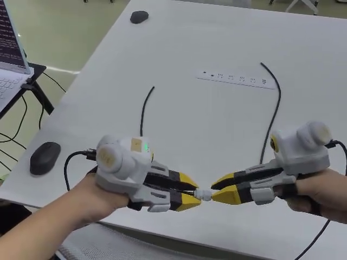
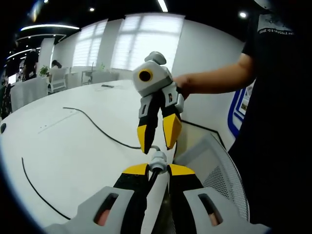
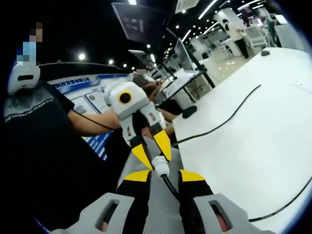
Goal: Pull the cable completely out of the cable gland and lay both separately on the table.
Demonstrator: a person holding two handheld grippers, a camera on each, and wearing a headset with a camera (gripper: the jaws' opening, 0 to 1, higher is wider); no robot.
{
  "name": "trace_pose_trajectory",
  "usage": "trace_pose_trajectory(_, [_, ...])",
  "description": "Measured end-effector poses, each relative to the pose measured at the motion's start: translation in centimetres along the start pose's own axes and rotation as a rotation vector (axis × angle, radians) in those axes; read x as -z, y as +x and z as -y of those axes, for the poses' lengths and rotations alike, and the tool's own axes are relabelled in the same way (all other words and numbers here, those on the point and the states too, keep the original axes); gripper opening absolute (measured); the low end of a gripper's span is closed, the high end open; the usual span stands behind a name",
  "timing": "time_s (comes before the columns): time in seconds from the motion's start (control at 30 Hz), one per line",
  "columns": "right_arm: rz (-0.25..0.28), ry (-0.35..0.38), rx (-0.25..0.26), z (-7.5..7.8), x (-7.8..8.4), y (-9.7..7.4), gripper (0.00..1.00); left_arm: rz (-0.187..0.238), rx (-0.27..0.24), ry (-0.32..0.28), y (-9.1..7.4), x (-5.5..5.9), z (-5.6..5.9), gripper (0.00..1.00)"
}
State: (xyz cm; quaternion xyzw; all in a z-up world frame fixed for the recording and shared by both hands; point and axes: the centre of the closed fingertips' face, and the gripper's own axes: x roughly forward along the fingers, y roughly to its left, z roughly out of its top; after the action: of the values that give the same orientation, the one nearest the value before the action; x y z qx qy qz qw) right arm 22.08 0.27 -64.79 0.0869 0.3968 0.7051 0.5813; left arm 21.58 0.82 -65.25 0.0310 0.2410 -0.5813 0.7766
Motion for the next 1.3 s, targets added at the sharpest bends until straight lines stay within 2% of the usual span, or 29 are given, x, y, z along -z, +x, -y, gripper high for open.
trace_pose_trajectory(0.1, [-0.014, 0.023, -0.055, -0.7, 0.3, 0.6, 0.19, 0.0, 0.001, 0.002, 0.0, 0.0, 0.1, 0.15])
trace_pose_trajectory(0.3, [0.014, 0.079, -0.104, -0.9, 0.1, 1.0, 0.14, 0.0, -0.001, 0.004, 0.1, 0.0, 0.0, 0.15])
trace_pose_trajectory(0.47, [-0.019, 0.084, -0.119, -1.1, 0.8, 1.2, 0.12, 0.001, 0.006, 0.001, 0.1, -0.1, 0.1, 0.15])
trace_pose_trajectory(0.67, [-0.014, 0.098, -0.133, -1.2, 0.9, 1.3, 0.09, -0.009, 0.005, 0.004, 0.2, 0.0, 0.3, 0.15])
trace_pose_trajectory(0.77, [-0.008, 0.037, -0.122, -1.3, 1.0, 1.3, 0.08, -0.013, 0.01, 0.001, 0.2, 0.1, 0.4, 0.15])
trace_pose_trajectory(0.93, [-0.002, -0.123, -0.079, -1.1, 0.8, 0.9, 0.08, -0.004, 0.014, -0.018, 0.2, -0.1, 0.4, 0.15])
trace_pose_trajectory(0.97, [-0.003, -0.123, -0.072, -1.2, 0.8, 0.9, 0.08, -0.001, 0.013, -0.024, 0.2, -0.2, 0.4, 0.15])
trace_pose_trajectory(1.1, [0.005, -0.257, -0.013, -1.4, 0.3, 0.7, 0.08, 0.024, 0.012, -0.057, -0.1, -0.6, 0.3, 0.15])
trace_pose_trajectory(1.2, [0.003, -0.392, 0.052, -1.7, -0.1, 0.8, 0.08, 0.04, 0.011, -0.08, -0.3, -0.9, 0.3, 0.15])
trace_pose_trajectory(1.23, [0.005, -0.379, 0.065, -1.8, -0.1, 0.8, 0.08, 0.045, 0.014, -0.087, -0.4, -1.0, 0.3, 0.15])
trace_pose_trajectory(1.3, [0.019, -0.43, 0.108, -1.5, -0.3, 0.8, 0.08, 0.049, 0.011, -0.109, -0.6, -1.1, 0.3, 0.15])
